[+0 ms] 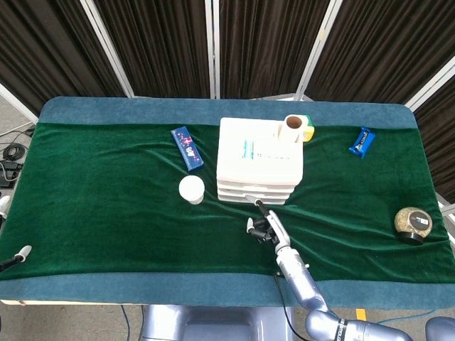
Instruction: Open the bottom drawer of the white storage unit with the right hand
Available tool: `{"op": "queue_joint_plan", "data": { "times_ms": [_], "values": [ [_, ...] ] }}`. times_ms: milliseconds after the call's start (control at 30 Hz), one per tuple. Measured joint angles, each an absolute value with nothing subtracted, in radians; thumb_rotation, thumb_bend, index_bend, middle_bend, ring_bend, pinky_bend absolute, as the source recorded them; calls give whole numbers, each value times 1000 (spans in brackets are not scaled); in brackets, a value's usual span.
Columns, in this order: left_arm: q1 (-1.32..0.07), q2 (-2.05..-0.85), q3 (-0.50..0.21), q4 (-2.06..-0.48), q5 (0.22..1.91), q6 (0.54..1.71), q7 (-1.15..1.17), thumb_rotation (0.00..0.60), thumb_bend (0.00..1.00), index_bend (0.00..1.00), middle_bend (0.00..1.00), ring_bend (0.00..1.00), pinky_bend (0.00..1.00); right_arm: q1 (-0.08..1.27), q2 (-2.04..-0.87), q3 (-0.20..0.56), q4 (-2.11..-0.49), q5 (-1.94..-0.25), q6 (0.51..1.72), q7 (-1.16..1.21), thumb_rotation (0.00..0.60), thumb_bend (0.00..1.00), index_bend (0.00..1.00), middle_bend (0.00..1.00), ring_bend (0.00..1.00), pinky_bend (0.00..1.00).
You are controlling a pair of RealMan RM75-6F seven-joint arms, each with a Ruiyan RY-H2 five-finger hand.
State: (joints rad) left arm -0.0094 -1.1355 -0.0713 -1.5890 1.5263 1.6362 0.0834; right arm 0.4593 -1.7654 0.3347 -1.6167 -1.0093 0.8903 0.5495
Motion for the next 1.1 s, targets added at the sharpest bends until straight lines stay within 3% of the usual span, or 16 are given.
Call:
{"op": "queue_joint_plan", "data": {
  "times_ms": [933,1100],
  "values": [
    [-8,-1125,-72,-1592,1523,1634,63,600,34,0,0,0,0,485,-1846,362,-1520,-999,879,558,600,634,141,971,997,870],
    [-8,-1125,-72,-1591,1522,1632,60,600,33,0,0,0,0,488,-1847,368,-1521,-1003,866,571,600,636,216,971,997,870]
  ]
}}
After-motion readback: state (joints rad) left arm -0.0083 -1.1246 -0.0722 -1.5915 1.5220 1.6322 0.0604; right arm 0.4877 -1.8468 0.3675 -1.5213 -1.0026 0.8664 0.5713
